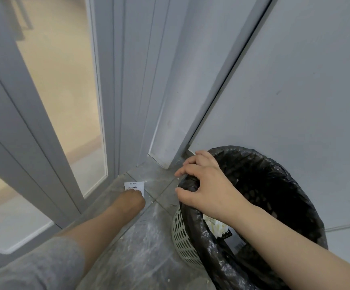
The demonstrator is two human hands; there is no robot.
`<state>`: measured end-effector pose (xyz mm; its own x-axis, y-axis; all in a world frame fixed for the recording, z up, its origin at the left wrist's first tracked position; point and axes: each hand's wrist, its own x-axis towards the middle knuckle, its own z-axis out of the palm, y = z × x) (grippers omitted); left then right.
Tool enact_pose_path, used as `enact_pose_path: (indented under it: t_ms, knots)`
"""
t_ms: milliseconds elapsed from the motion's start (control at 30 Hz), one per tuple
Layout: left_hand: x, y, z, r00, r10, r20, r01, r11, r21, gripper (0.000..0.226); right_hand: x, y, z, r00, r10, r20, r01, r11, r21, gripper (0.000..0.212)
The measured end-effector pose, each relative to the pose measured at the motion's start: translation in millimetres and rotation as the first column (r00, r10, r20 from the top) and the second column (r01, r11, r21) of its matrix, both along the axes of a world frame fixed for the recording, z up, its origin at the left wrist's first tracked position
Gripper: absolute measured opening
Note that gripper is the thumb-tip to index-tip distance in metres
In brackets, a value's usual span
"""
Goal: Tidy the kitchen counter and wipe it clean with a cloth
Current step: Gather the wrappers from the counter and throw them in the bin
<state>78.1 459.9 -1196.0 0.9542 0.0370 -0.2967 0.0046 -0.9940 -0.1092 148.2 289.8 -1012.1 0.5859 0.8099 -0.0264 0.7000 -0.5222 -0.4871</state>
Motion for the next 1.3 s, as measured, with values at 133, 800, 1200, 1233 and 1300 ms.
enact_pose_path:
  t_ms: [133, 800, 1200, 1233, 1300]
  knots:
    - [-1.0, 8.5, -9.3, 0.977, 0.182, -0.112, -0.19, 0.98, -0.064, 0.029, -0.3, 0.2, -0.2, 1.0, 0.0, -0.002, 0.0, 1.0, -0.006, 0.03]
    - [-17.9, -41.8, 236.7, 0.748, 0.5, 0.436, 0.022, 0.638, -0.77, 0.018, 10.4, -58.5, 88.4, 0.873, -0.484, -0.063, 0.488, 0.865, 0.116, 0.031]
    - [10.1, -97.6, 237.2, 0.847, 0.444, 0.291, -0.062, 0.627, -0.776, 0.012, 50.4, -115.1, 93.7, 0.748, -0.635, -0.193, 0.649, 0.76, 0.015, 0.022]
    - [10.7, -98.1, 232.1, 0.868, 0.43, 0.248, -0.1, 0.641, -0.761, 0.013, 51.2, -117.4, 93.0, 0.756, -0.62, -0.208, 0.632, 0.775, -0.013, 0.022]
    - [12.1, -100.1, 226.6, 0.897, 0.391, 0.206, -0.127, 0.674, -0.728, 0.017, 51.8, -118.8, 91.5, 0.768, -0.597, -0.231, 0.601, 0.797, -0.06, 0.024]
